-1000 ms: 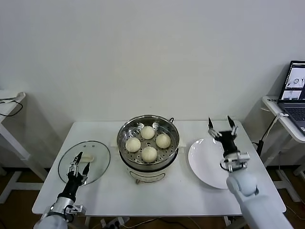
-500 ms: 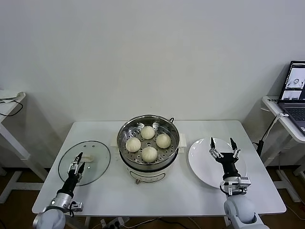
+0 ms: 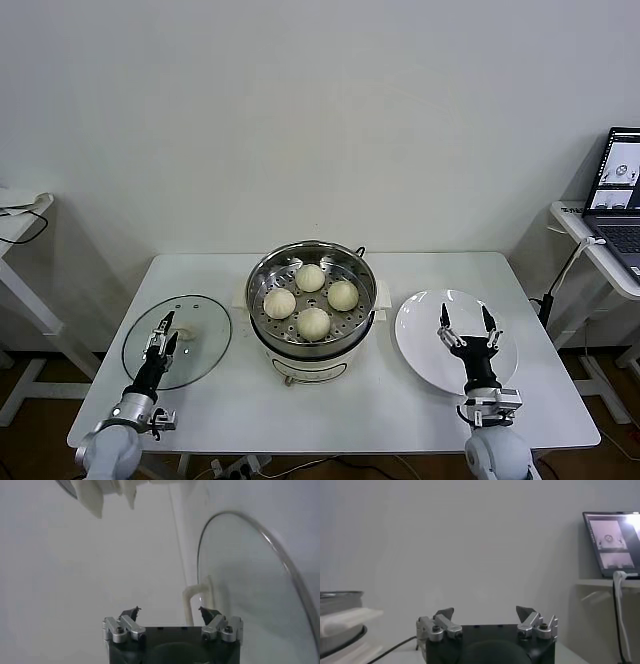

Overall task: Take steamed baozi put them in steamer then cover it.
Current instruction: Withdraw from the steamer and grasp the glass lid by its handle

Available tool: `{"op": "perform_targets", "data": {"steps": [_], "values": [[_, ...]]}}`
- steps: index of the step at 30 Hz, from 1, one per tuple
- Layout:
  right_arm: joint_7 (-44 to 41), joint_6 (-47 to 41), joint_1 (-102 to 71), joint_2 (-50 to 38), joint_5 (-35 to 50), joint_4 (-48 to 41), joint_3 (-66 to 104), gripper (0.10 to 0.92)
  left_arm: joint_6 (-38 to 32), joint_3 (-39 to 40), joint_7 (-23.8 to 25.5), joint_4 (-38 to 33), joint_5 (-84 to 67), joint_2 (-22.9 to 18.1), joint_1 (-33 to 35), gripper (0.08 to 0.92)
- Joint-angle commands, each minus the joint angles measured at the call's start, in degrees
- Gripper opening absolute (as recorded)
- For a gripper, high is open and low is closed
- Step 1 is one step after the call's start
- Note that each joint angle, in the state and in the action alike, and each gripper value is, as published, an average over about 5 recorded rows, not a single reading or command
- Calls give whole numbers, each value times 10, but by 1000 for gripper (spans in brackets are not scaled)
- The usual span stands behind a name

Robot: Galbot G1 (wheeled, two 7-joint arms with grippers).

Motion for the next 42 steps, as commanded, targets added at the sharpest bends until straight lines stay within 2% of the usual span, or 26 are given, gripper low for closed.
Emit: {"op": "perform_targets", "data": {"steps": [1, 22, 25, 28, 42], "values": [[-1, 3, -7, 12, -11, -4, 5, 823, 10, 6, 6, 23, 1, -1, -25, 823], [-2, 14, -8, 24, -38, -18, 4, 823, 33, 20, 30, 57, -27, -9, -62, 823], [-2, 15, -9, 24, -42, -17, 4, 823, 36, 21, 35, 57, -30, -10, -63, 803], [-2, 15, -8, 23, -43, -17, 4, 823, 39, 22, 42, 59, -35, -9, -64, 738], [-2, 24, -10, 20, -59, -22, -1, 823, 42, 29, 52, 89, -65, -9, -75, 332]]}}
